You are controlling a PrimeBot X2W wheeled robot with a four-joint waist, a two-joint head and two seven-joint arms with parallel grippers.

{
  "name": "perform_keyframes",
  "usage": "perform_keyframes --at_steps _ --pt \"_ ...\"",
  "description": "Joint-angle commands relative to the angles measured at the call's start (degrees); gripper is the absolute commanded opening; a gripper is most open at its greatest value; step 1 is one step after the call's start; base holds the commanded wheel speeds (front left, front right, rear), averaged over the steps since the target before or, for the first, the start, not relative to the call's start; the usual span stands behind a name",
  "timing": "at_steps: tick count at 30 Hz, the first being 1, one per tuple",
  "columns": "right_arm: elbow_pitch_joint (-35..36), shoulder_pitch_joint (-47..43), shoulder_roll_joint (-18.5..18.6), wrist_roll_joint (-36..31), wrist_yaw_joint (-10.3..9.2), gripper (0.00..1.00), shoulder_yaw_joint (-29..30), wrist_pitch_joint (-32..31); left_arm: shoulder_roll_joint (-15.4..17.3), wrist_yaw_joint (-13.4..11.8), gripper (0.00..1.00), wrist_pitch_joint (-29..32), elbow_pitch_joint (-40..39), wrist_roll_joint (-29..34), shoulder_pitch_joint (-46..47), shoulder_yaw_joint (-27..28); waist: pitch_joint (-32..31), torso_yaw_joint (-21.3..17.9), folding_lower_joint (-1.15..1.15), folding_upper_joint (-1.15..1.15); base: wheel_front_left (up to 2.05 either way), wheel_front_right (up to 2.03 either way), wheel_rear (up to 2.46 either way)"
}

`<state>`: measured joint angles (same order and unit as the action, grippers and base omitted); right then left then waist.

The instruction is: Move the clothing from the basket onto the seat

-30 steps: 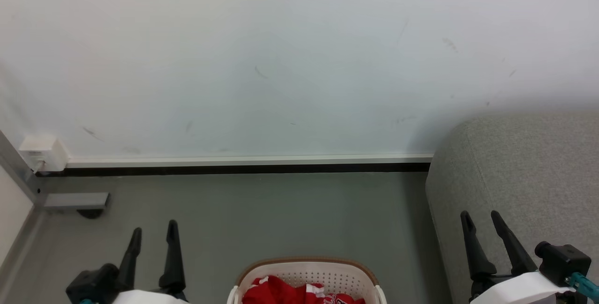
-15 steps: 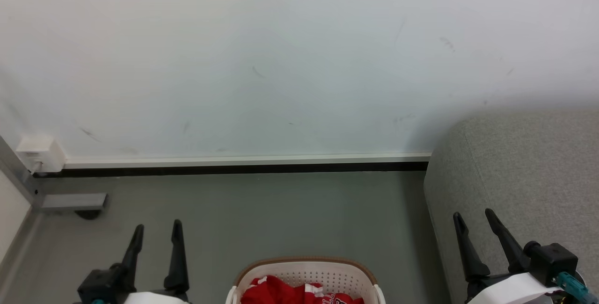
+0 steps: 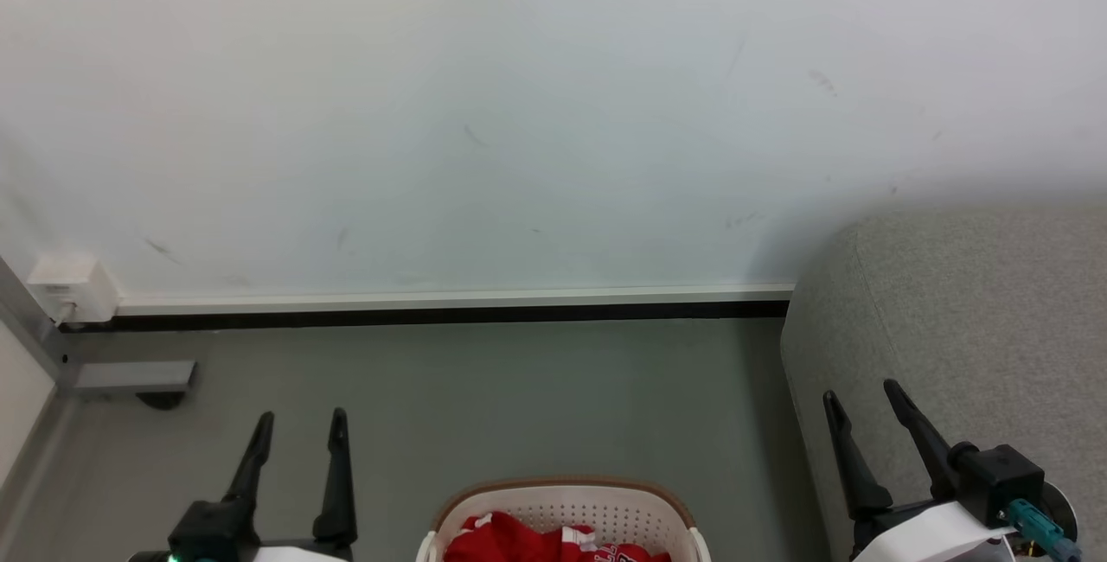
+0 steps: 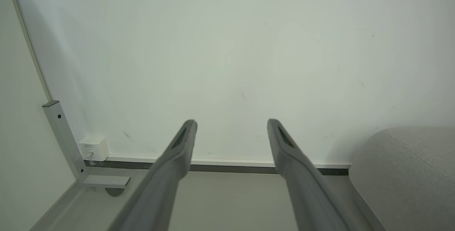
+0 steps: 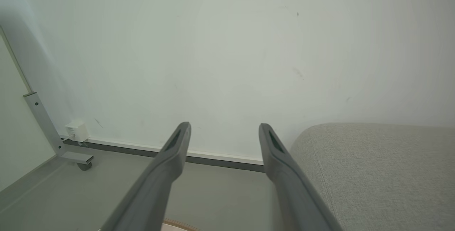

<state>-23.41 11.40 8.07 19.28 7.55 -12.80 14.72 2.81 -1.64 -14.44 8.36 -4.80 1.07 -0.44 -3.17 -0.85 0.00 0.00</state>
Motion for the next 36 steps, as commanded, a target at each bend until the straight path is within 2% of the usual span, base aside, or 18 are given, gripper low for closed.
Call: perform_keyframes --at_steps 1,6,23,36 --pt "0.2 0.2 -0.1 -1.4 -0.11 1.00 0.2 0.4 0.4 0.0 1.00 -0.4 0.0 1.1 -0.1 0.0 -0.1 0.0 0.00 0.00 0.00 0.00 0.00" --pt "0.1 0.1 -0.4 -2.9 -0.12 1.00 0.2 0.5 0.4 0.1 1.00 -0.8 0.4 3.2 -0.2 0.0 -0.3 -0.1 0.00 0.00 0.00 0.00 0.00" --pt "0.1 0.0 -0.1 -1.0 -0.12 1.00 0.0 0.5 0.2 1.0 1.00 -0.7 0.9 0.9 -0.6 0.6 -0.5 -0.6 0.00 0.00 0.00 0.00 0.00" --pt "1.9 0.7 0.2 -0.9 -0.12 1.00 1.8 0.5 0.2 1.5 1.00 -0.7 0.4 -0.9 0.6 0.2 2.5 -4.9 0.00 0.00 0.00 0.00 0.00"
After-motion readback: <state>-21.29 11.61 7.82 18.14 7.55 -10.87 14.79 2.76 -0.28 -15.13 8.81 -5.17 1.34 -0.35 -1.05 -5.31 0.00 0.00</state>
